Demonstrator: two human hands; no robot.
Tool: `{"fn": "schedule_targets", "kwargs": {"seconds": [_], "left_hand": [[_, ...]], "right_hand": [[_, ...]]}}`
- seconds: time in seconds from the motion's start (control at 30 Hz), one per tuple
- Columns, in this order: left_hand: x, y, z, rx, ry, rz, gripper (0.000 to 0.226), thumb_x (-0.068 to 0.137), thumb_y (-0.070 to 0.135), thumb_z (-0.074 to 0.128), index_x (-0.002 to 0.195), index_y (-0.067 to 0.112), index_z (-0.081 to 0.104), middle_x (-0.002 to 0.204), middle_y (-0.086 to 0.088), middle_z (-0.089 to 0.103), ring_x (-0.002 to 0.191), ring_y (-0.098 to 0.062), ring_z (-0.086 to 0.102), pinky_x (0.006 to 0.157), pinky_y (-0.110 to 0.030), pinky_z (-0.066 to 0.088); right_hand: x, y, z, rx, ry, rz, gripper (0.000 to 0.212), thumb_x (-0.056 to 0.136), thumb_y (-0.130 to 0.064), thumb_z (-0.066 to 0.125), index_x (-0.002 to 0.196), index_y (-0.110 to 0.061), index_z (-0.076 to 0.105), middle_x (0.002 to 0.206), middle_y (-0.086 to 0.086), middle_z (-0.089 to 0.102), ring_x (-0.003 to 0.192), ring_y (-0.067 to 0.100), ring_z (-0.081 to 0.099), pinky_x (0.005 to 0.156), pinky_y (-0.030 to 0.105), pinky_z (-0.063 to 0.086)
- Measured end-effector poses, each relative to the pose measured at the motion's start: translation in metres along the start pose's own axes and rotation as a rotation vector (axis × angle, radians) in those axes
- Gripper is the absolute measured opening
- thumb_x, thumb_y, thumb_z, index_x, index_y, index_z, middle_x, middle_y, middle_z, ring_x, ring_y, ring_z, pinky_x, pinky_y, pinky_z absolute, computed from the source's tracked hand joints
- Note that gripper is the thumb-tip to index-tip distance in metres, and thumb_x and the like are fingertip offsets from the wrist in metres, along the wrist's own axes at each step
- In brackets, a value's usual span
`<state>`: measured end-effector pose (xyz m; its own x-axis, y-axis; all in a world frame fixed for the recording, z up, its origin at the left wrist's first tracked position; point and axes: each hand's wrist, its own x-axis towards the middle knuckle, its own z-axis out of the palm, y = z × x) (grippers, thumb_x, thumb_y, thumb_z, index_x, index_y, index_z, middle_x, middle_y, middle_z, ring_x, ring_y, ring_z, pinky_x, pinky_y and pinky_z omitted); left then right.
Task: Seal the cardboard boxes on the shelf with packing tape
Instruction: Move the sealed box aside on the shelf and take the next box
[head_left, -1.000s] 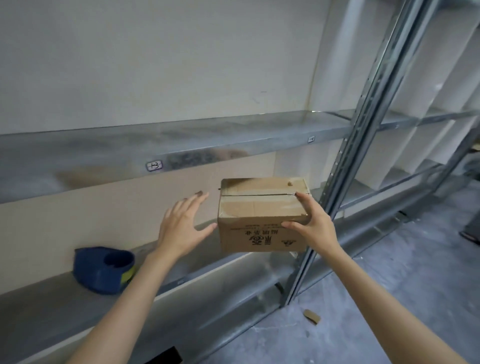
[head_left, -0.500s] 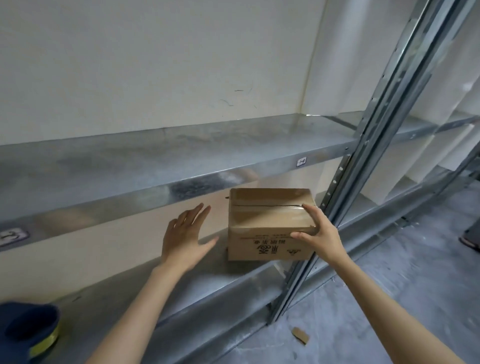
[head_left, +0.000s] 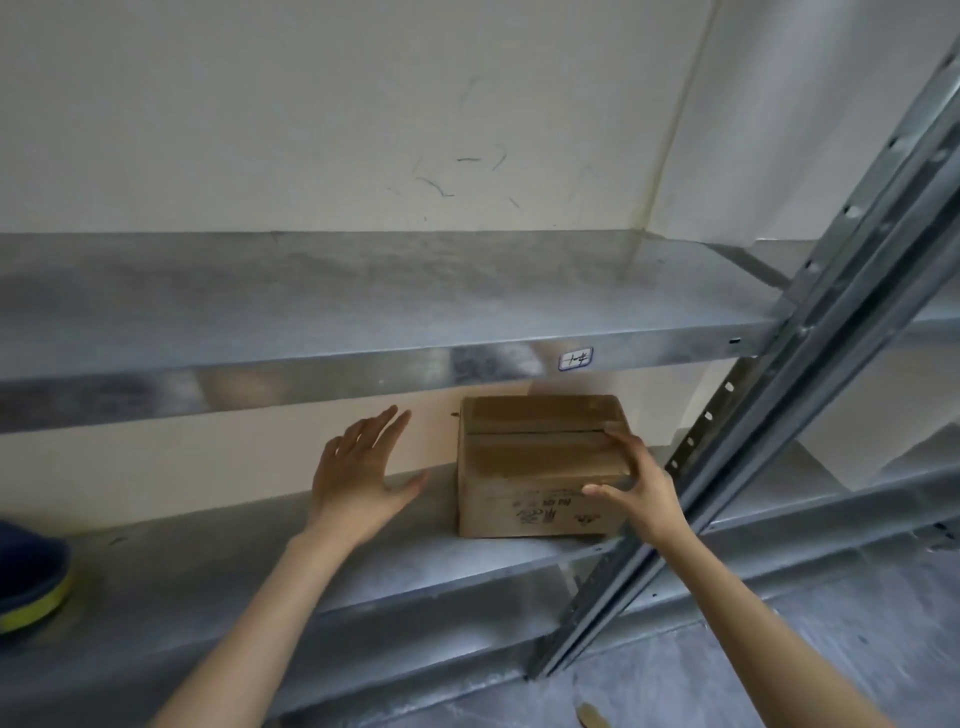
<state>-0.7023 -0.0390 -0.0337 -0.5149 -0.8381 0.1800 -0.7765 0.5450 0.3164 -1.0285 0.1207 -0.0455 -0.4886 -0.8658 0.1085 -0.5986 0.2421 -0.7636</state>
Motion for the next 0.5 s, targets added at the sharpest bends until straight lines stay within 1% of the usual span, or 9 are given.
{"fn": "schedule_targets", "kwargs": {"seconds": [0.07, 0.13, 0.17, 0.23, 0.27, 0.3, 0.37, 0.43, 0.5], "left_hand": [[-0.003, 0.009, 0.005, 0.006, 0.005, -0.039, 0.087, 0.078, 0.071, 0.035, 0.156, 0.037, 0.020, 0.163, 0.016, 0.018, 0.147, -0.014, 0.023, 0.116, -0.035, 0.020], [-0.008, 0.017, 0.009, 0.021, 0.025, -0.069, 0.086, 0.078, 0.070, 0.041, 0.155, 0.035, 0.024, 0.162, 0.014, 0.023, 0.146, -0.016, 0.027, 0.116, -0.037, 0.023], [-0.011, 0.020, 0.012, 0.034, 0.037, -0.079, 0.085, 0.078, 0.068, 0.044, 0.154, 0.034, 0.028, 0.161, 0.012, 0.027, 0.145, -0.018, 0.031, 0.115, -0.038, 0.026], [-0.015, 0.026, 0.016, 0.059, 0.053, -0.087, 0.084, 0.077, 0.065, 0.049, 0.152, 0.031, 0.034, 0.158, 0.009, 0.034, 0.142, -0.022, 0.038, 0.111, -0.042, 0.031], [-0.016, 0.029, 0.018, 0.065, 0.054, -0.089, 0.084, 0.076, 0.064, 0.050, 0.151, 0.030, 0.037, 0.157, 0.008, 0.036, 0.140, -0.023, 0.040, 0.110, -0.043, 0.034], [-0.016, 0.033, 0.018, 0.073, 0.056, -0.091, 0.084, 0.075, 0.063, 0.052, 0.151, 0.028, 0.039, 0.156, 0.006, 0.038, 0.139, -0.024, 0.042, 0.109, -0.045, 0.036], [-0.017, 0.041, 0.018, 0.093, 0.070, -0.098, 0.084, 0.074, 0.063, 0.051, 0.149, 0.026, 0.043, 0.155, 0.004, 0.042, 0.136, -0.026, 0.045, 0.106, -0.046, 0.039], [-0.020, 0.049, 0.017, 0.115, 0.082, -0.114, 0.086, 0.072, 0.066, 0.044, 0.148, 0.026, 0.044, 0.153, 0.004, 0.044, 0.135, -0.027, 0.047, 0.105, -0.045, 0.040], [-0.024, 0.053, 0.016, 0.136, 0.093, -0.125, 0.087, 0.072, 0.069, 0.039, 0.147, 0.026, 0.046, 0.152, 0.003, 0.045, 0.133, -0.027, 0.049, 0.104, -0.045, 0.041]], "right_hand": [[0.010, 0.010, -0.005, -0.020, 0.003, -0.006, 0.086, 0.064, -0.045, 0.085, 0.139, -0.028, 0.046, 0.140, -0.002, 0.050, 0.127, 0.018, 0.049, 0.108, 0.040, 0.042], [0.019, 0.017, -0.008, -0.055, 0.013, -0.022, 0.082, 0.064, -0.045, 0.084, 0.136, -0.026, 0.049, 0.142, 0.004, 0.042, 0.129, 0.022, 0.045, 0.110, 0.041, 0.040], [0.022, 0.018, -0.009, -0.077, 0.005, -0.032, 0.080, 0.066, -0.041, 0.085, 0.136, -0.025, 0.050, 0.146, 0.006, 0.035, 0.131, 0.023, 0.041, 0.113, 0.037, 0.036], [0.028, 0.020, -0.009, -0.116, -0.019, -0.053, 0.078, 0.069, -0.032, 0.087, 0.137, -0.026, 0.049, 0.152, 0.003, 0.023, 0.136, 0.018, 0.033, 0.110, 0.026, 0.028], [0.029, 0.020, -0.009, -0.127, -0.030, -0.065, 0.079, 0.069, -0.032, 0.087, 0.137, -0.028, 0.048, 0.153, 0.001, 0.020, 0.136, 0.015, 0.031, 0.108, 0.025, 0.028], [0.031, 0.019, -0.010, -0.132, -0.039, -0.076, 0.080, 0.068, -0.033, 0.088, 0.137, -0.030, 0.048, 0.153, 0.000, 0.021, 0.136, 0.015, 0.032, 0.110, 0.028, 0.031], [0.033, 0.021, -0.012, -0.124, -0.060, -0.099, 0.078, 0.068, -0.034, 0.087, 0.136, -0.028, 0.049, 0.149, 0.002, 0.028, 0.134, 0.020, 0.038, 0.111, 0.037, 0.038], [0.034, 0.023, -0.013, -0.116, -0.076, -0.111, 0.073, 0.070, -0.033, 0.086, 0.134, -0.023, 0.052, 0.146, 0.004, 0.033, 0.134, 0.023, 0.039, 0.112, 0.041, 0.038], [0.035, 0.023, -0.015, -0.123, -0.087, -0.118, 0.071, 0.072, -0.034, 0.085, 0.134, -0.021, 0.053, 0.146, 0.005, 0.033, 0.135, 0.024, 0.038, 0.112, 0.042, 0.037]]}}
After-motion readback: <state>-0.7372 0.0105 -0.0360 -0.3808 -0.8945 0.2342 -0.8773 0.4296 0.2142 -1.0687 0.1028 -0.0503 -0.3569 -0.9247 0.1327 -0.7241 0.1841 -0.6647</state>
